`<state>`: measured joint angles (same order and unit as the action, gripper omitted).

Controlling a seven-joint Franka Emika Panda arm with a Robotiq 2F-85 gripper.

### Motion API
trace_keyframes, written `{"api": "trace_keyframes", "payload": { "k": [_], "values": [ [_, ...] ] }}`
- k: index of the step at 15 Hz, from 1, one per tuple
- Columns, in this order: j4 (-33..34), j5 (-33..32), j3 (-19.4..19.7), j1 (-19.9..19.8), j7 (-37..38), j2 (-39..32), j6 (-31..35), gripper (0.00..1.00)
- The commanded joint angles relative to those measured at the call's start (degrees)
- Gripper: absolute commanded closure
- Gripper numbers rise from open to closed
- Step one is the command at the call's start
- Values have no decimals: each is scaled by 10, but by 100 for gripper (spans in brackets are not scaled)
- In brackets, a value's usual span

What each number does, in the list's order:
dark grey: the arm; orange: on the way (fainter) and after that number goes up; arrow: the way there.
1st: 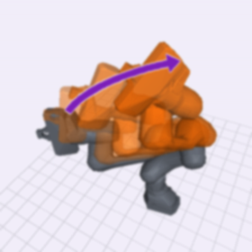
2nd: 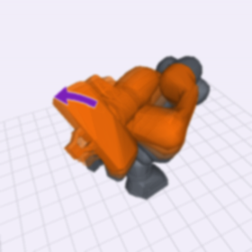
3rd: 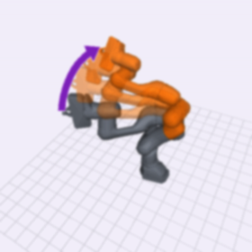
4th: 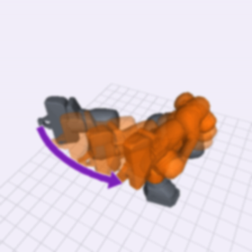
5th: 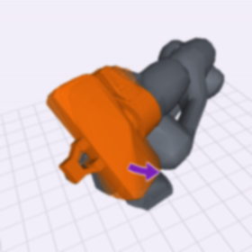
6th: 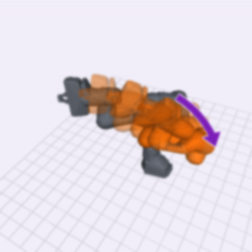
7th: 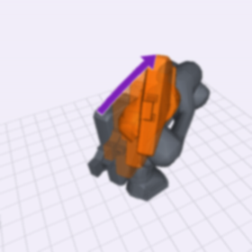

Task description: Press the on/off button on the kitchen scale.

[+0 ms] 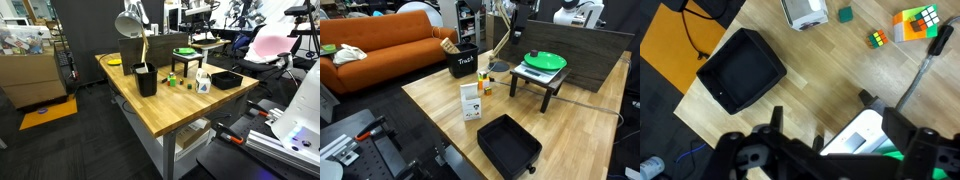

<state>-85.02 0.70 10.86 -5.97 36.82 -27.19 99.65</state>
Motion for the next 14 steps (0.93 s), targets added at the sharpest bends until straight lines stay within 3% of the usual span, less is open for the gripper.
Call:
{"api": "trace_keyframes", "payload": {
  "k": [1, 5, 13, 14],
  "values": [
    [4, 0, 0, 0, 0, -1, -4, 0],
    [10, 7, -3, -3, -5, -4, -11, 0],
    [88, 12, -4, -16, -29, -67, -10, 0],
    [97, 15, -4, -18, -32, -77, -11, 25]
  ]
}}
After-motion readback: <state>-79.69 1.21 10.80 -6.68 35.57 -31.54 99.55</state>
